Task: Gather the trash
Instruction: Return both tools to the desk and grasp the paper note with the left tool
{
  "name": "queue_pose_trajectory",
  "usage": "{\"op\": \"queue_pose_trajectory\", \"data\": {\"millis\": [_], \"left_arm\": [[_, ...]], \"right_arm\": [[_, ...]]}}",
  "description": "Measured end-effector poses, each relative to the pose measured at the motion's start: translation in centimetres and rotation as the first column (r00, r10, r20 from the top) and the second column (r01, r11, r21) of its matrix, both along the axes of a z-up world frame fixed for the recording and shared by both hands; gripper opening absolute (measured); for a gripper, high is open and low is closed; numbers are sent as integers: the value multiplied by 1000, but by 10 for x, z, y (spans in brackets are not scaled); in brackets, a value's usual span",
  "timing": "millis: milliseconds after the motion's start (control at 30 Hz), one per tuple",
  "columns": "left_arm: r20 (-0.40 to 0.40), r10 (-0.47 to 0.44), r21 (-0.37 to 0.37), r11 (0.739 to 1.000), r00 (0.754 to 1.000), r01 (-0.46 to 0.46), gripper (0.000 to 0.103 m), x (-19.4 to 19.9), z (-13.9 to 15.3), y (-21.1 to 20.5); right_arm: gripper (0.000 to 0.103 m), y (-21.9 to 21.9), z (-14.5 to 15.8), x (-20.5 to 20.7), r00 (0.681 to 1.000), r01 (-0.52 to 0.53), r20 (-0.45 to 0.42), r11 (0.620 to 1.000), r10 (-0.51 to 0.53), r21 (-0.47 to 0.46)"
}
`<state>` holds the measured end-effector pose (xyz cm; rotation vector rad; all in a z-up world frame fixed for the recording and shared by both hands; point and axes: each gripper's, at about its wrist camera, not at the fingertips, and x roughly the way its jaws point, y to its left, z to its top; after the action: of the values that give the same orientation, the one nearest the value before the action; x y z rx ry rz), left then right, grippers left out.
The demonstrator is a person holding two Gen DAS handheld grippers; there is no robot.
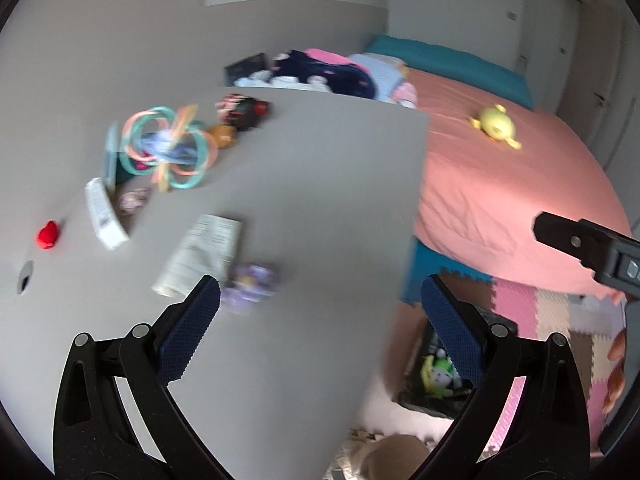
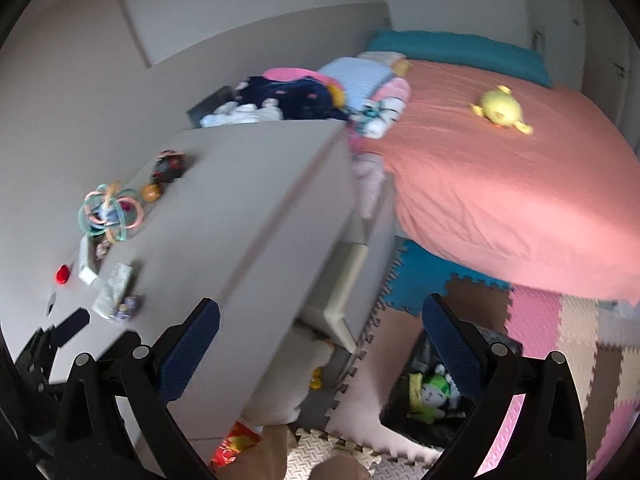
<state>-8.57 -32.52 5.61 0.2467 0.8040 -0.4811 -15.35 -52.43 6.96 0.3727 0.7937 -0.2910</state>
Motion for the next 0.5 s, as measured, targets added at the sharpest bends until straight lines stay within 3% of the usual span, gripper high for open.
{"op": "queue_pose_trajectory", "data": {"millis": [167,367,500], "left_arm": [[-7,62,11,998,998,-62,91,31,1,31],[-82,102,14,995,991,-101,76,75,-13,47],[-141,96,20,995,985,-94,50,92,-27,52]], "right_arm": [[101,28,11,29,997,-70,8,997,70,-15],[101,57,16,60,989,-146,-11,989,145,-22],[101,75,12,80,983,-177,-50,983,175,-38]]}}
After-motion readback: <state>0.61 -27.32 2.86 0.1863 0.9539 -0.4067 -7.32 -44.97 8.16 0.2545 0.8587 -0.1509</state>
